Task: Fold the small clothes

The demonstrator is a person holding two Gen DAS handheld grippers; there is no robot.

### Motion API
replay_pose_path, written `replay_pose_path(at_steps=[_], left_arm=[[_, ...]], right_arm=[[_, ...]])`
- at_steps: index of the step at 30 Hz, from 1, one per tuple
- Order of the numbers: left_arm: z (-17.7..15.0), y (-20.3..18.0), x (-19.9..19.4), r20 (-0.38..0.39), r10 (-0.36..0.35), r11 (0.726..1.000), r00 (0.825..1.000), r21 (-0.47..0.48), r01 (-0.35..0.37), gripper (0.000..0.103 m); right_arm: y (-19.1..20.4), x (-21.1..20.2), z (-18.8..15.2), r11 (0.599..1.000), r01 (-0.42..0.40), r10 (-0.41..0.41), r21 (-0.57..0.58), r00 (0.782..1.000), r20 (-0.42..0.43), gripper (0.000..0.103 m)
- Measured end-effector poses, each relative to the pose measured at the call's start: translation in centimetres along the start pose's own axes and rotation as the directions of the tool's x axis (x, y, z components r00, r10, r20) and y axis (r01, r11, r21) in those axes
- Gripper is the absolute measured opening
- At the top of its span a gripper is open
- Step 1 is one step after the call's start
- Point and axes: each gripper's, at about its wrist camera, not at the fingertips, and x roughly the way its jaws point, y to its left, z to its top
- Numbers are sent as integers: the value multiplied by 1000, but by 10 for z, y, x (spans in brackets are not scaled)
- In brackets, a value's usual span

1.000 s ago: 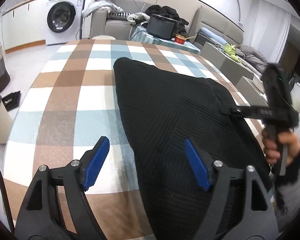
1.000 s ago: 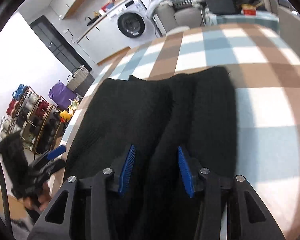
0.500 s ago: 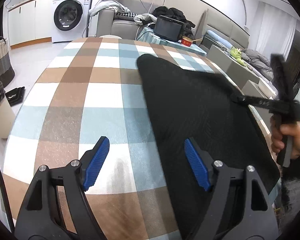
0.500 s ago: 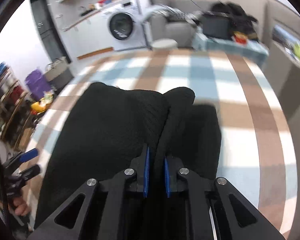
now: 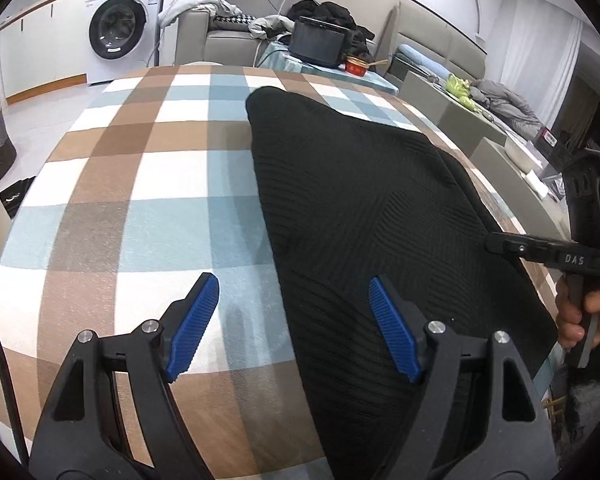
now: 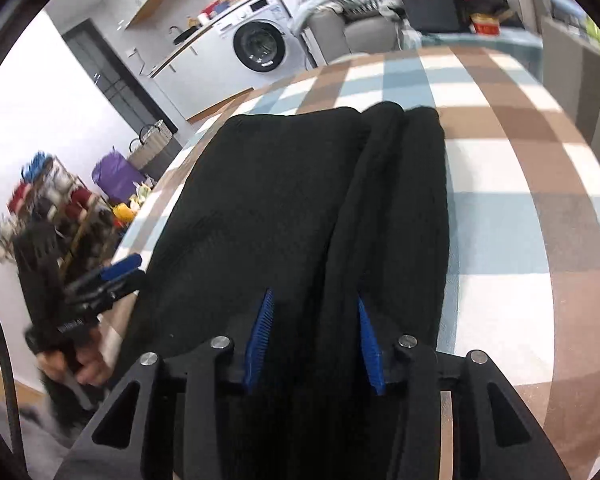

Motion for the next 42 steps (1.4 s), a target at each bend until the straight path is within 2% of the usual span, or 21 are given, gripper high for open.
replay_pose_path(at_steps=[1, 3, 5, 7, 9, 14, 15, 17, 19, 20, 21, 22, 24, 26, 28, 31, 32, 33, 36, 39, 42], left_arm=[[0, -2, -1, 2, 1, 1000, 1000, 4, -1, 75], [0, -5, -5, 14, 0, 1000, 1000, 10, 0, 75], [-1, -8, -10, 26, 0, 1000, 1000, 20, 0, 75], [-1, -11, -10, 26, 4, 999, 1000, 33, -5, 75], [-3, -14, -11, 16, 8, 999, 1000, 35, -9, 75], [-13, -18, -17, 10, 4, 999, 1000, 45, -5, 75], [-16, -19, -18, 5, 2, 999, 1000, 46, -2, 75], [-20, -20, -20, -1, 3, 999, 1000, 50, -3, 75], [-24, -23, -24, 0, 9, 998, 1000, 59, -9, 75], [-26, -24, -27, 5, 11, 998, 1000, 65, -11, 75], [-27, -25, -30, 12, 14, 997, 1000, 71, -15, 75], [-29, -27, -35, 25, 21, 997, 999, 75, -23, 75], [-33, -27, -42, 42, 29, 997, 999, 77, -32, 75], [-37, -27, -46, 45, 41, 996, 998, 76, -44, 75], [-43, -27, -47, 38, 62, 995, 997, 79, -65, 75], [-53, -27, -51, 26, 70, 995, 997, 73, -71, 75], [-56, -26, -54, 27, 67, 995, 997, 68, -69, 75], [-58, -26, -56, 26, 62, 996, 998, 66, -64, 75], [-58, -27, -60, 27, 51, 997, 998, 61, -53, 75], [-58, -30, -61, 30, 47, 997, 998, 64, -48, 75], [-60, -35, -62, 26, 35, 996, 999, 84, -37, 75]], right_arm=[[4, -1, 1, 1000, 18, -18, -20, 1000, 3, 8], [15, -15, 4, 997, 46, -42, -70, 997, 62, 6], [15, -27, 3, 993, 94, -88, -73, 993, 78, 5], [1, -20, 1, 992, 126, -125, -28, 991, 41, 7], [-15, -15, -7, 993, 108, -108, 40, 994, 5, 7], [-14, -37, -28, 996, -23, 18, 85, 998, 57, 21], [-12, -38, -31, 996, -30, 25, 87, 998, 53, 31], [-8, -32, -39, 996, -30, 27, 84, 999, 36, 35], [-3, -27, -42, 998, -8, 5, 59, 999, 49, 25], [3, -27, -40, 1000, 15, -17, 27, 999, 49, 8], [9, -32, -40, 1000, 30, -30, 5, 997, 66, 4], [18, -44, -39, 999, 33, -30, -25, 993, 118, 4], [24, -54, -39, 998, 59, -52, -38, 987, 153, 4], [16, -43, -44, 993, 116, -114, -19, 988, 103, 4], [4, -27, -51, 984, 176, -177, 21, 984, 28, 7], [4, -50, -60, 987, 150, -154, 51, 984, 88, 19], [7, -60, -62, 988, 146, -152, 51, 981, 118, 20], [10, -71, -63, 992, 113, -121, 60, 981, 149, 21], [19, -76, -63, 997, -41, 30, 64, 985, 169, 40], [29, -54, -58, 998, -57, 52, 33, 991, 124, 43], [25, -26, -53, 993, -76, 70, 86, 995, 71, 41]])
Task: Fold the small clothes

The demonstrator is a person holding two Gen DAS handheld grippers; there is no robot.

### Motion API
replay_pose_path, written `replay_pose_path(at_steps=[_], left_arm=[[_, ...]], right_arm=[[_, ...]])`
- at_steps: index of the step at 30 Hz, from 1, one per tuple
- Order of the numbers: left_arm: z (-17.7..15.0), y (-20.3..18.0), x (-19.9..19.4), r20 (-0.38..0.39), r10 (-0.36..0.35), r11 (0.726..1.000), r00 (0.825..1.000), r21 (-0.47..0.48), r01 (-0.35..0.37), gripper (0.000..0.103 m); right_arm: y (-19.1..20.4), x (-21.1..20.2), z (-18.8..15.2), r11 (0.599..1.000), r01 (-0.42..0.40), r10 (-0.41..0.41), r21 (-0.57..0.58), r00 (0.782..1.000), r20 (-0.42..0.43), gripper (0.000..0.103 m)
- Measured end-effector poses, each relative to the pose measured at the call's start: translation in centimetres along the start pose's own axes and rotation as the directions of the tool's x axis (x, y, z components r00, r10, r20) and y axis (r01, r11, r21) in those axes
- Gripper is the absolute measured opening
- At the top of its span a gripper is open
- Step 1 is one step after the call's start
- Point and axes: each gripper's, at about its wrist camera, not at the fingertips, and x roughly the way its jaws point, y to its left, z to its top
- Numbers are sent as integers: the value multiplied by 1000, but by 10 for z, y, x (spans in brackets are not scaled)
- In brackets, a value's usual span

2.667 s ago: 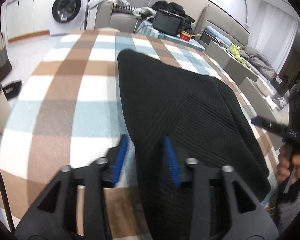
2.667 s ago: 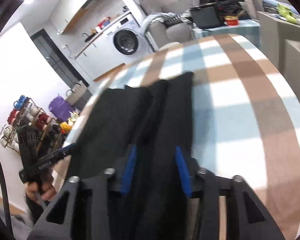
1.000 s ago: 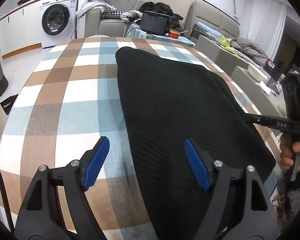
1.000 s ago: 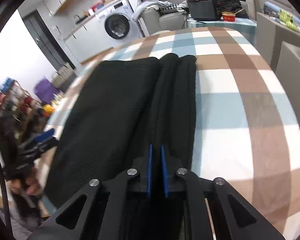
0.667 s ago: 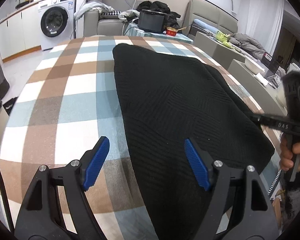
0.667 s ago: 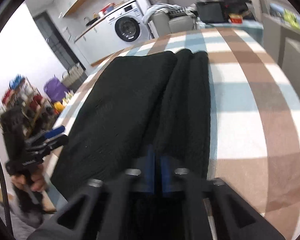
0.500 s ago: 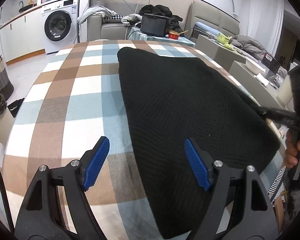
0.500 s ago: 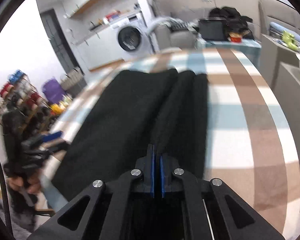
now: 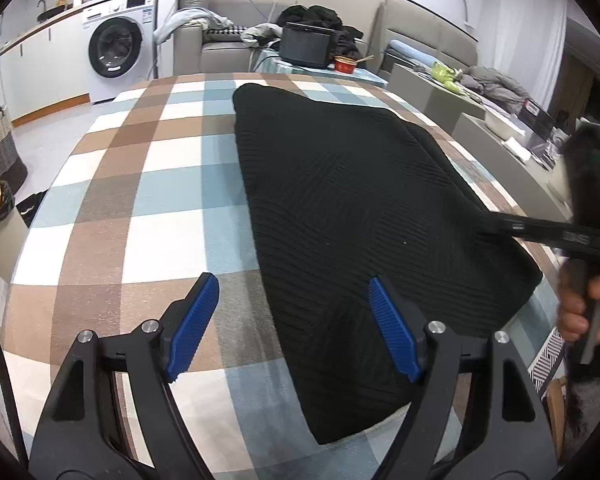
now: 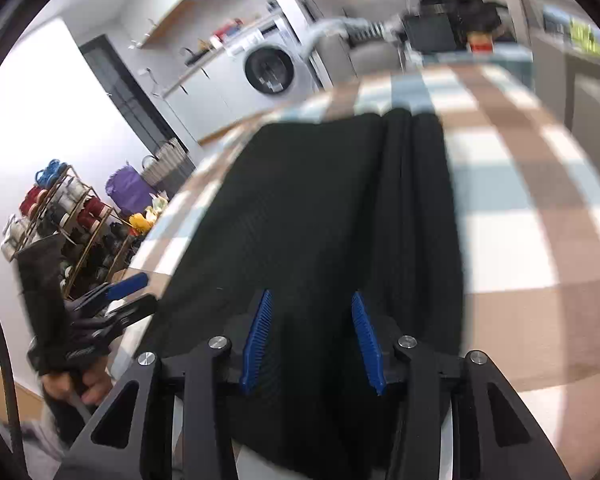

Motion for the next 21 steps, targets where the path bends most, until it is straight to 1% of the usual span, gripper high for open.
replay_pose_path(at_steps=[2, 3, 4, 7, 8, 9, 11, 13, 14, 17, 21], left_arm=[[0, -1, 1, -3, -2, 1000, 1000, 7, 2, 75], [0, -1, 2, -6, -3, 1000, 1000, 5, 3, 75], [-1, 0, 2, -9, -2, 1000, 1000, -1, 2, 75], [0, 1, 1, -6, -5, 1000, 1000, -9, 5, 75], [0, 1, 1, -5, -5, 1000, 1000, -9, 5, 75], [0, 1, 1, -5, -6, 1000, 1000, -8, 6, 75], [0, 1, 3, -11, -9, 1000, 1000, -9, 9, 75], [-1, -2, 3, -16, -14, 1000, 1000, -4, 14, 75], [-1, -4, 1, -13, -16, 1000, 1000, 1, 16, 75], [-2, -11, -4, -3, -28, 999, 1000, 21, 28, 75], [-4, -25, -7, -1, -59, 997, 998, 55, 59, 75]], right_arm=[[0, 5, 3, 1000, 0, 0, -7, 1000, 9, 28], [4, 5, 5, 1000, -3, 3, -24, 1000, 15, 15], [9, 2, 6, 999, -8, 9, -50, 1000, 29, 10], [33, -18, 7, 982, 25, 2, -190, 990, 140, 10], [36, -22, 8, 976, 55, -22, -211, 987, 159, 10], [34, -21, 7, 974, 81, -50, -213, 987, 151, 10], [24, -9, 8, 973, 121, -102, -197, 989, 104, 10], [12, 5, 6, 972, 155, -151, -178, 988, 39, 10], [7, 9, 5, 975, 158, -157, -159, 987, 18, 12], [-1, -4, -5, 992, 80, -79, -99, 997, 19, 17], [-10, -31, -31, 998, 12, -10, -54, 999, 41, 23]])
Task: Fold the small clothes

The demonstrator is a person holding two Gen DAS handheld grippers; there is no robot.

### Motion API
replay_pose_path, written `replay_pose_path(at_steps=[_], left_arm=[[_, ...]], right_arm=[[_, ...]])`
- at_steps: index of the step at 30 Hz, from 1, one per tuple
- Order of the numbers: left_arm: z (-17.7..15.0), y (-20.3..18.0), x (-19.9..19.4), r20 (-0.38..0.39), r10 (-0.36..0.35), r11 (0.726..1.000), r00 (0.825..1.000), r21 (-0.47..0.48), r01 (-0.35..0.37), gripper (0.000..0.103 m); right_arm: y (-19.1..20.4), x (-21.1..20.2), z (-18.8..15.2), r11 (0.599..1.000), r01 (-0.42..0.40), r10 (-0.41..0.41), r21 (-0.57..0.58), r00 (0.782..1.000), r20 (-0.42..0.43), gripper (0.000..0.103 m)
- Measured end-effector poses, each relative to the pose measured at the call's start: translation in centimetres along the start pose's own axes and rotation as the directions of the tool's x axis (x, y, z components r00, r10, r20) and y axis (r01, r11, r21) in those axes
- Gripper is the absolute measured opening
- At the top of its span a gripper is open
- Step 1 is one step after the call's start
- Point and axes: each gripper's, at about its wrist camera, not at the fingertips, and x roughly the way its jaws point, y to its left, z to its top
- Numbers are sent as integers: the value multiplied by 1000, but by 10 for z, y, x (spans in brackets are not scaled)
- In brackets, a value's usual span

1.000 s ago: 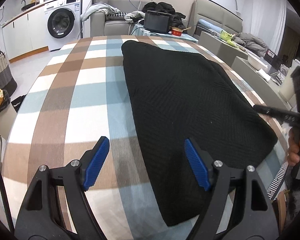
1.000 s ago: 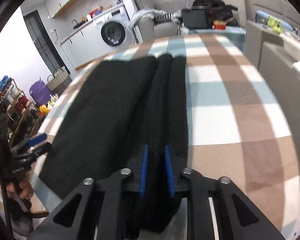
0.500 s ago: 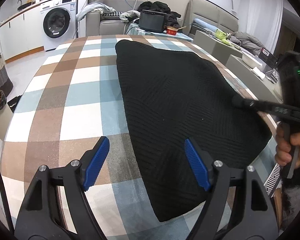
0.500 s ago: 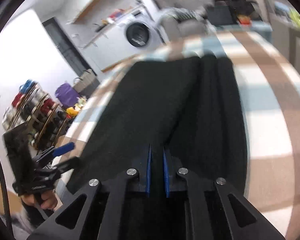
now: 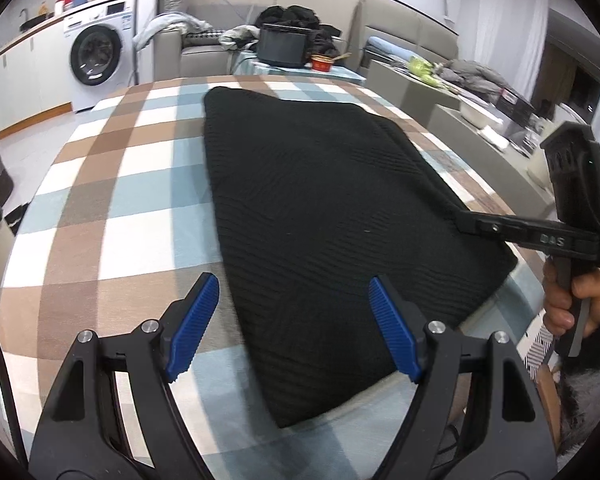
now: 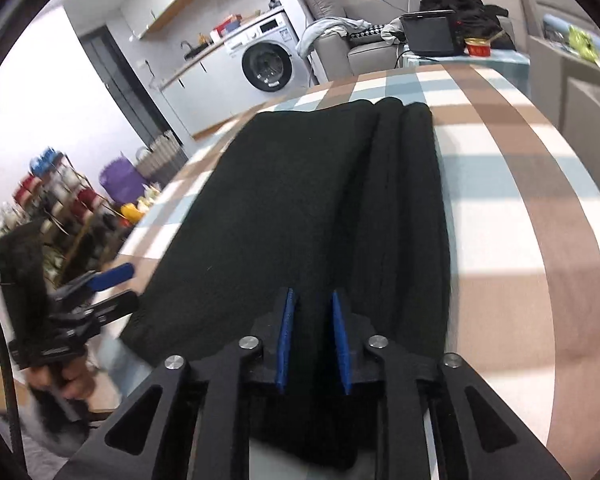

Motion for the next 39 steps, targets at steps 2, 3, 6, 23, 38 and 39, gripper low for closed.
replay_pose_path(at_steps=[2, 3, 6, 23, 38, 39], left_arm=[[-2, -7, 1, -2, -10, 1000, 1000, 17, 10, 75], [-3, -12, 4, -10, -20, 999, 1000, 29, 21, 75], [-6, -22, 7, -24, -21, 998, 999, 61, 23, 75], [-1, -49, 22, -63, -43, 993, 997, 105, 50, 75], [10, -59, 34, -52, -61, 994, 997, 87, 65, 80], [12, -61, 36, -54, -66, 994, 996, 89, 71, 80]], right_arm=[[2, -6, -8, 1000, -15, 16, -11, 1000, 5, 24], [2, -6, -9, 1000, -12, 12, -16, 1000, 9, 24], [12, -2, -3, 999, 10, -10, -34, 1000, 10, 13], [16, -11, -29, 991, 34, -45, -133, 996, -79, 15], [-19, -4, -5, 1000, 20, -20, 15, 1000, -1, 24], [-18, -2, -5, 1000, 22, -22, 9, 1000, 9, 24]])
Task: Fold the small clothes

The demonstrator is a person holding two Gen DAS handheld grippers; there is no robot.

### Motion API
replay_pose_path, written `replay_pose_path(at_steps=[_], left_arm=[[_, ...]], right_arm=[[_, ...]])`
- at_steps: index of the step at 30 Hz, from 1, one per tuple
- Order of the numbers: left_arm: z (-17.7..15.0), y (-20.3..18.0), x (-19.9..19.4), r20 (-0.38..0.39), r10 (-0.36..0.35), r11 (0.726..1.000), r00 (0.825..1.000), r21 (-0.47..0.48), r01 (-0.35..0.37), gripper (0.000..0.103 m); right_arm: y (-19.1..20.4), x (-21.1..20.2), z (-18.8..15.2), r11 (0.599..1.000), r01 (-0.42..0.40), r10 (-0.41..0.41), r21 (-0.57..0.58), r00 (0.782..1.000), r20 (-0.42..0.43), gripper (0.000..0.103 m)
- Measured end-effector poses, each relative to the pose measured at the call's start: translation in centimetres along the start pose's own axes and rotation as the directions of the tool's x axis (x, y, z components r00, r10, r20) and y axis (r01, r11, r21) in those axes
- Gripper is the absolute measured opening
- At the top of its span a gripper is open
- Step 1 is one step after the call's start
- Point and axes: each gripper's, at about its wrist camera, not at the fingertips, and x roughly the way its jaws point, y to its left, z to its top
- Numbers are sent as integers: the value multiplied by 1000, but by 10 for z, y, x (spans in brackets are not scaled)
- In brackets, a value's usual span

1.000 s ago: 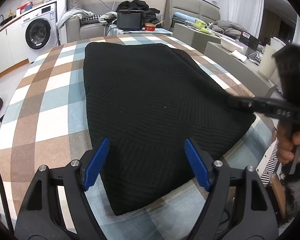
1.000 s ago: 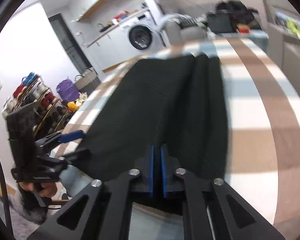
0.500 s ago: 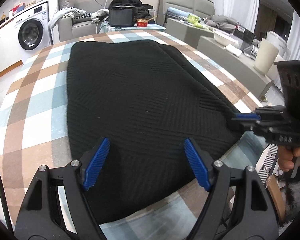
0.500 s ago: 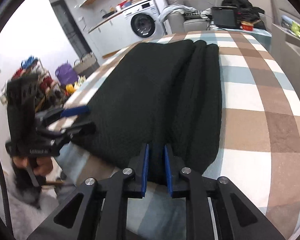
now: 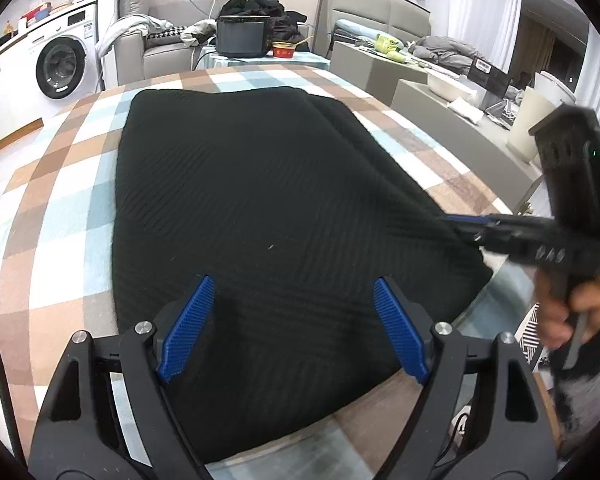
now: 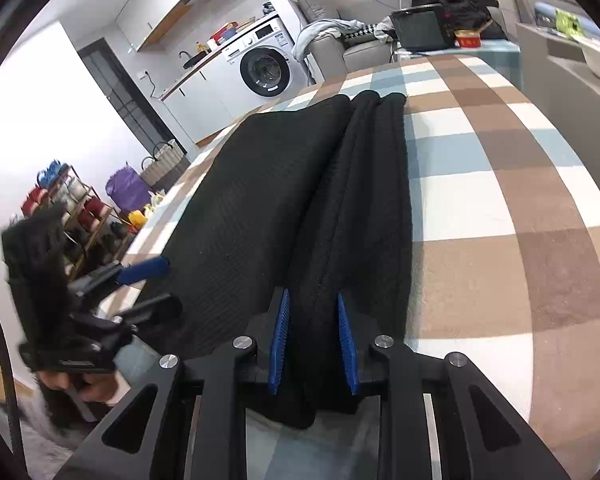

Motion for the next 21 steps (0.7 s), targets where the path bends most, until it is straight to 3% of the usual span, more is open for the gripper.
replay_pose_path(at_steps=[2, 5, 10, 12, 16, 21], left_arm=[[3, -6, 7, -13, -12, 1000, 1000, 11, 12, 80], [6, -19, 17, -30, -12, 999, 999, 33, 13, 80], [8, -29, 13, -12, -23, 999, 1000, 42, 23, 80], [10, -29, 10, -7, -24, 999, 1000, 38, 24, 80], [15, -32, 14, -7, -19, 999, 1000, 42, 19, 80], [14, -40, 25, -24, -35, 998, 999, 44, 36, 80]], right_arm=[[3, 1, 1, 1000, 1, -1, -19, 1000, 22, 24], [12, -3, 6, 997, 20, -16, -78, 998, 57, 6], [32, -30, 14, 987, 49, -24, -154, 987, 159, 4], [26, -25, 11, 988, 82, -62, -134, 987, 149, 4], [0, 3, 1, 997, 79, -78, -25, 996, 40, 4], [3, -12, 1, 997, 65, -61, -37, 994, 94, 4]])
